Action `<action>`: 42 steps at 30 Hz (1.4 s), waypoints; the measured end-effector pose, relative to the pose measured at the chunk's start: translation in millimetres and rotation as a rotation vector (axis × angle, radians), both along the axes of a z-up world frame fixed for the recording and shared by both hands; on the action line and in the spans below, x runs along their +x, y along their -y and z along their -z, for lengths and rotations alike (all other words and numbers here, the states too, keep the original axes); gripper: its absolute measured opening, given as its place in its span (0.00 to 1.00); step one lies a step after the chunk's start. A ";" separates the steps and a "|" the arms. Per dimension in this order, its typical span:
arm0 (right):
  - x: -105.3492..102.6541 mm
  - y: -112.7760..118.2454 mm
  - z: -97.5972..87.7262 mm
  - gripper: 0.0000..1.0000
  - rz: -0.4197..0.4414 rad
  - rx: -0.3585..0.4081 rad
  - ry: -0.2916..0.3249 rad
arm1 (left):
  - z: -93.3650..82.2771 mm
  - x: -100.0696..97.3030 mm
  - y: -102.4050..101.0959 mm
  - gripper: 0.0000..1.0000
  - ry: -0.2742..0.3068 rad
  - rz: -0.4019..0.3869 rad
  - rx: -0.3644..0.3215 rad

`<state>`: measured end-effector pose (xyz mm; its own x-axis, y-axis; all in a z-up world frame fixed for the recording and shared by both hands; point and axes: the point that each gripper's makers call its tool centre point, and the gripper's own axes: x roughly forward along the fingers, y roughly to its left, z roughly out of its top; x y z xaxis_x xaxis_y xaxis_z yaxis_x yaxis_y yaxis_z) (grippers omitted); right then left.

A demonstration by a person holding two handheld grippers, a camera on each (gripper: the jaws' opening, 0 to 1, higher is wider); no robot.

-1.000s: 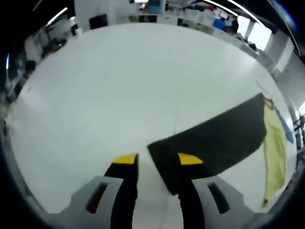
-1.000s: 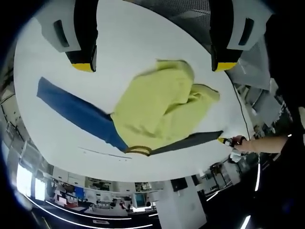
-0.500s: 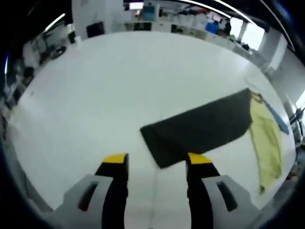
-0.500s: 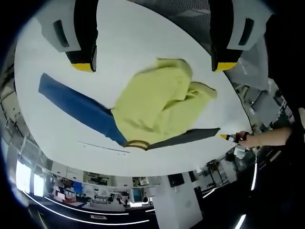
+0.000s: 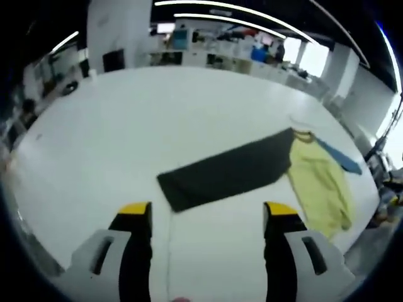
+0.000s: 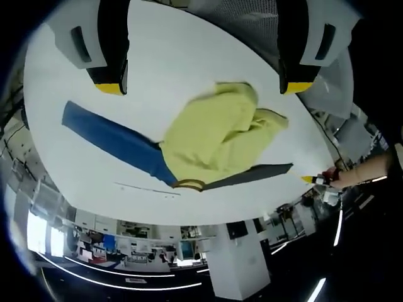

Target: Fold the garment on the visible template until the final outline fits inside the template.

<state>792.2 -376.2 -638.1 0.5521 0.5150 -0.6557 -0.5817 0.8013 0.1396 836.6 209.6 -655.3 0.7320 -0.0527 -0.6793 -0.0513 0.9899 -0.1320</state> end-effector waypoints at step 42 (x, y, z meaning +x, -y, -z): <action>-61.5 36.5 -9.3 1.00 0.003 0.014 0.035 | -77.0 -113.8 172.2 0.99 0.161 0.375 -0.075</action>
